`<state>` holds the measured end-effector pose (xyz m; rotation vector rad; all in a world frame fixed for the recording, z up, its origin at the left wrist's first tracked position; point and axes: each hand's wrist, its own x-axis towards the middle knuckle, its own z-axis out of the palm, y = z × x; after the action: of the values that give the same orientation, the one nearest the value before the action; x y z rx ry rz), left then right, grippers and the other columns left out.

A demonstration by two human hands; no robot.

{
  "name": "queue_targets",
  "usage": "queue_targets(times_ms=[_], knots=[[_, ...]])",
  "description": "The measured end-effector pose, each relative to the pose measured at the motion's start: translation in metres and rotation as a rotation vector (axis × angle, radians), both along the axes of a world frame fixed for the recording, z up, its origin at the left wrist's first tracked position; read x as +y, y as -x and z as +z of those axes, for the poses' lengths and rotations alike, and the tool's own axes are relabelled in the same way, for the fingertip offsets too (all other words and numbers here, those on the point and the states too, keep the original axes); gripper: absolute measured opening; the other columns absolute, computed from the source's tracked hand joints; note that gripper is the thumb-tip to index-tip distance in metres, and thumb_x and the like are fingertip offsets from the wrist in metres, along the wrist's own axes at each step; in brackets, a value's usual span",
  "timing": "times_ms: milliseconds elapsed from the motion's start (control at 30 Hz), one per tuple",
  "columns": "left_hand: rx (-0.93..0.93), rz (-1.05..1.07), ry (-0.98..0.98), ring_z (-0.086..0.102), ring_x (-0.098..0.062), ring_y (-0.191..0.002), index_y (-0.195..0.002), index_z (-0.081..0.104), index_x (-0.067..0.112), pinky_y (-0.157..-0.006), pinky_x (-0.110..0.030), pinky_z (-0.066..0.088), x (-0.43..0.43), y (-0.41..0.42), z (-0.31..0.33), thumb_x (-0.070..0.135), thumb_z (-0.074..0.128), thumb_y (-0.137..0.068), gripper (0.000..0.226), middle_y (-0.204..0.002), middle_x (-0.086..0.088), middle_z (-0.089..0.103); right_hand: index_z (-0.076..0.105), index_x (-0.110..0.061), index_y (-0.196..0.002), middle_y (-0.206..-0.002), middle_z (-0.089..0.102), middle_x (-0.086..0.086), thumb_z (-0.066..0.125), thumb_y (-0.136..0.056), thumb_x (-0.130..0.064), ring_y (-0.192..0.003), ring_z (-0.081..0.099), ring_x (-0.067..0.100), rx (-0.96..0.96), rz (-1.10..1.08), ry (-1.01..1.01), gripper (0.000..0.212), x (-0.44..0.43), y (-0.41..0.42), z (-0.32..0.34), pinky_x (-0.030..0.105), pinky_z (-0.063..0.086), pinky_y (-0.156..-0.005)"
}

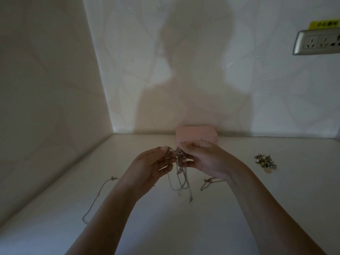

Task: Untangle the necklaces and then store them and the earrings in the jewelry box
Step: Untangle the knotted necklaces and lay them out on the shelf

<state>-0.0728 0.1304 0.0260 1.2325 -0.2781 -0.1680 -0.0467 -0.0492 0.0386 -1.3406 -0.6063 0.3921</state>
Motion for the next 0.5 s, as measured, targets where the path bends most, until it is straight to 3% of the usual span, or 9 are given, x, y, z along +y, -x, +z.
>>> queue_targets(times_ms=[100,233,300,367,433,500], knots=[[-0.022,0.045,0.016,0.059,-0.016,-0.077,-0.081,0.058,0.006,-0.08,-0.031,0.047,0.0,-0.003,-0.002,0.025,0.054,-0.085,0.019,-0.078,-0.006,0.063,0.07,-0.013,-0.075,-0.078,0.066,0.001,0.058,-0.085,-0.022,-0.078,0.061,0.013,0.025,0.086,0.0,0.019,0.003,0.002,0.0,0.029,0.053,-0.075],[-0.036,0.005,0.048,0.058,-0.014,-0.071,-0.07,0.058,0.011,-0.081,-0.034,0.043,0.0,0.001,0.002,0.022,0.053,-0.089,0.023,-0.071,-0.003,0.06,0.069,-0.007,-0.073,-0.077,0.067,0.008,0.061,-0.08,-0.02,-0.078,0.064,0.02,0.149,-0.009,-0.093,0.017,0.008,-0.003,-0.002,0.034,0.053,-0.081],[-0.015,-0.027,0.105,0.056,-0.012,-0.063,-0.061,0.056,0.016,-0.084,-0.038,0.041,-0.001,0.004,0.004,0.02,0.047,-0.09,0.031,-0.062,0.001,0.054,0.068,-0.005,-0.068,-0.071,0.064,0.01,0.063,-0.076,-0.017,-0.069,0.063,0.02,0.257,-0.089,-0.188,0.016,0.01,-0.005,-0.002,0.033,0.055,-0.074],[0.011,-0.024,0.167,0.049,-0.011,-0.053,-0.065,0.05,0.016,-0.083,-0.036,0.043,-0.002,0.004,0.006,0.019,0.044,-0.088,0.024,-0.052,0.004,0.044,0.066,-0.004,-0.068,-0.067,0.062,0.009,0.063,-0.075,-0.015,-0.061,0.061,0.017,0.33,-0.119,-0.276,0.013,0.011,-0.005,-0.001,0.03,0.056,-0.064],[0.044,-0.002,0.252,0.038,-0.009,-0.043,-0.075,0.048,0.014,-0.072,-0.03,0.048,-0.002,0.001,0.005,0.018,0.044,-0.089,0.014,-0.045,0.007,0.033,0.06,-0.004,-0.076,-0.066,0.06,0.008,0.061,-0.079,-0.014,-0.056,0.058,0.016,0.345,-0.137,-0.297,0.011,0.011,-0.004,-0.001,0.026,0.054,-0.057],[0.066,0.026,0.305,0.029,-0.005,-0.036,-0.084,0.052,0.012,-0.054,-0.023,0.05,0.0,-0.001,0.007,0.016,0.043,-0.091,0.012,-0.042,0.009,0.027,0.059,-0.005,-0.079,-0.067,0.059,0.007,0.059,-0.088,-0.014,-0.053,0.056,0.013,0.256,-0.216,-0.168,0.013,0.011,-0.004,-0.001,0.023,0.051,-0.052]])
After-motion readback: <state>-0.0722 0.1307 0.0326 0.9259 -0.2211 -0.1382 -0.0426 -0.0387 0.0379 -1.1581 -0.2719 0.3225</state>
